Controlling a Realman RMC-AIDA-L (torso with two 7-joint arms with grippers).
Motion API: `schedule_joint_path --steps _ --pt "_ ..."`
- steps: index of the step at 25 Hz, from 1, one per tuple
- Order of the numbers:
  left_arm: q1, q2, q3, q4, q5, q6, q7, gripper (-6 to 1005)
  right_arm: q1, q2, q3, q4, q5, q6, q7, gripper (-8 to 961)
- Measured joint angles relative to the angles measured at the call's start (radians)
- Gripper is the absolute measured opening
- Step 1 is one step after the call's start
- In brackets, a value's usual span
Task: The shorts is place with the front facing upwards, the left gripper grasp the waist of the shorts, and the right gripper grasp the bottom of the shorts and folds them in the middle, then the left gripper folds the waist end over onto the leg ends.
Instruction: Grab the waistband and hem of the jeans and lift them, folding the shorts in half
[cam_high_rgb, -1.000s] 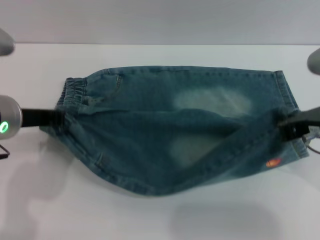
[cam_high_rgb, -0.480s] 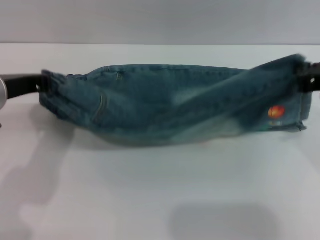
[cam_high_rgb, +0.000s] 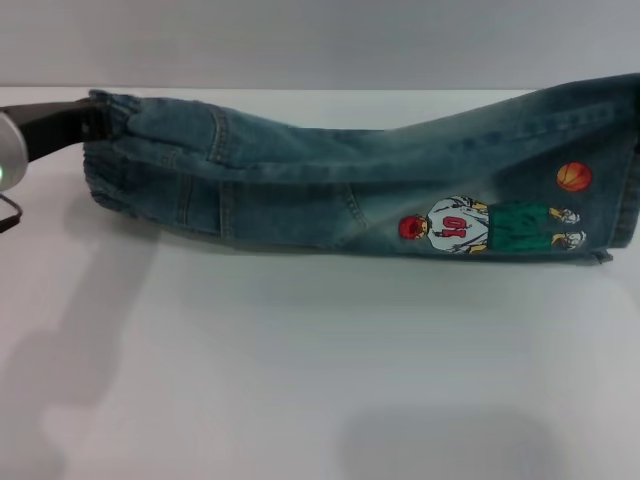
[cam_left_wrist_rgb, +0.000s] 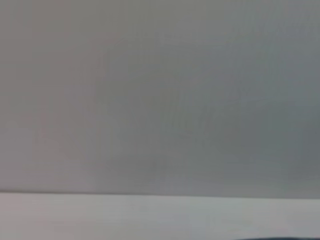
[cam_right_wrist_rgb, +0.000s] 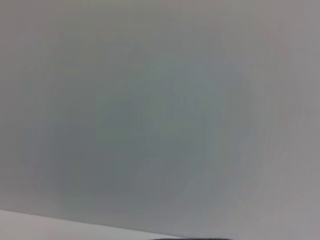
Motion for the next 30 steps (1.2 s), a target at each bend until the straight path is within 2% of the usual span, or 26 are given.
schedule_joint_path --steps 6,9,22,30 --pt "-0.014 0.000 0.010 0.040 -0.002 0.044 0.000 49 -0.003 0.000 -0.022 -0.079 0.003 -0.103 -0.003 62" --pt "-0.021 0.000 0.032 0.075 -0.014 0.106 0.001 48 -0.008 -0.001 -0.026 -0.106 0.001 -0.149 -0.003 66" --pt "-0.016 0.000 0.052 0.116 -0.023 0.225 0.000 63 -0.006 0.000 -0.016 -0.235 0.005 -0.323 0.007 81" --pt "-0.038 0.000 0.065 0.162 -0.035 0.292 0.000 80 0.004 -0.001 0.000 -0.313 0.007 -0.429 0.008 91"
